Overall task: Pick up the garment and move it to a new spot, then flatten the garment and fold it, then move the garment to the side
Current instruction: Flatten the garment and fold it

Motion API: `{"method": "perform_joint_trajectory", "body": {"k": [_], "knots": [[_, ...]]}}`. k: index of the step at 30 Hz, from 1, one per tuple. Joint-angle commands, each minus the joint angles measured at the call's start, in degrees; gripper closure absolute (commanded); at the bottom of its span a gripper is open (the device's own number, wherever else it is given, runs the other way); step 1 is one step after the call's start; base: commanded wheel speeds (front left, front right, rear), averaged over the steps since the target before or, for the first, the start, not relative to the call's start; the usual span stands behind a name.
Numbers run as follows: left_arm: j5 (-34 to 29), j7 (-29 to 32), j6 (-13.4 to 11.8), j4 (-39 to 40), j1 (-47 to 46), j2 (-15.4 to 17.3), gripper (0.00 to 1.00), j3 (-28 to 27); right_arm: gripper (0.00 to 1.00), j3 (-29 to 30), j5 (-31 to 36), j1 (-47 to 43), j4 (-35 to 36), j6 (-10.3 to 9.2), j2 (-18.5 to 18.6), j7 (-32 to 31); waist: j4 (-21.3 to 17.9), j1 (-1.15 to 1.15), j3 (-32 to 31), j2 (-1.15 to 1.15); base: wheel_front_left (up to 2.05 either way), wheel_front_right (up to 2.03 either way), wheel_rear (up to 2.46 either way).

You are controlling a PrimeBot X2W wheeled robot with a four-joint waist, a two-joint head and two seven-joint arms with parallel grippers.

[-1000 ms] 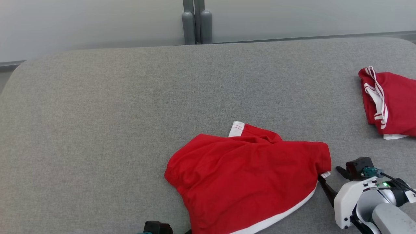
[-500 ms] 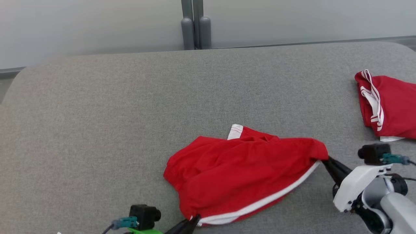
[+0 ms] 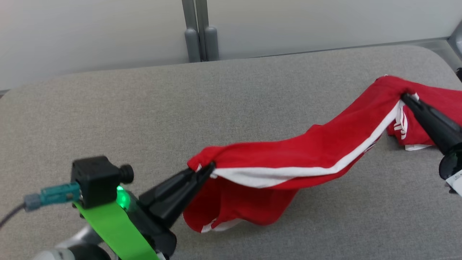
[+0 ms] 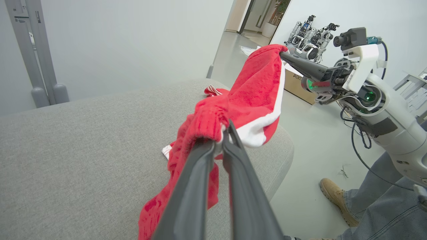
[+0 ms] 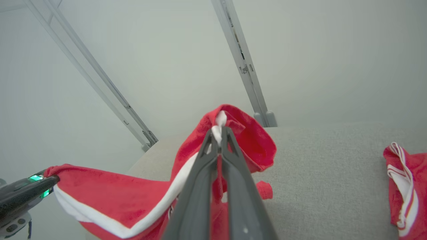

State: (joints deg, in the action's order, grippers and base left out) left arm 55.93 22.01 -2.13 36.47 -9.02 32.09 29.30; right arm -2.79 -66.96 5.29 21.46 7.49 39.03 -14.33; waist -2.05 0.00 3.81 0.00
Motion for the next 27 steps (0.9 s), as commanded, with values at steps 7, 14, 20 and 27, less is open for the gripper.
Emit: {"method": "perform_joint_trajectory", "body": {"k": [7,14,20,27], "knots": [[2.97,9.38,-1.75,-7.27,-25.44,-0.13,1.0,-6.74,1.0,3.08,5.13,21.27,-4.74,-0.01,-3.2,-8.34,-1.89,0.0,14.71,0.0,0.0,0.0,0.0],[-5.17,8.44,-1.34,-31.73,-54.93,-5.58,1.0,-7.57,1.0,4.26,26.72,54.28,-25.97,-0.08,-17.72,-9.68,-2.16,0.0,28.49,0.0,0.0,0.0,0.0],[-16.67,-12.15,5.34,-55.5,-72.96,-10.03,1.0,-6.82,1.0,9.16,41.67,74.12,-43.61,-0.09,-31.36,5.53,-2.64,0.0,33.38,0.0,0.0,0.0,0.0],[-16.56,-25.55,9.21,-69.96,-69.98,-13.15,1.0,-3.44,1.0,5.12,43.84,72.18,-56.38,-0.07,-34.02,14.19,-1.97,0.0,33.9,0.0,0.0,0.0,0.0]]}}
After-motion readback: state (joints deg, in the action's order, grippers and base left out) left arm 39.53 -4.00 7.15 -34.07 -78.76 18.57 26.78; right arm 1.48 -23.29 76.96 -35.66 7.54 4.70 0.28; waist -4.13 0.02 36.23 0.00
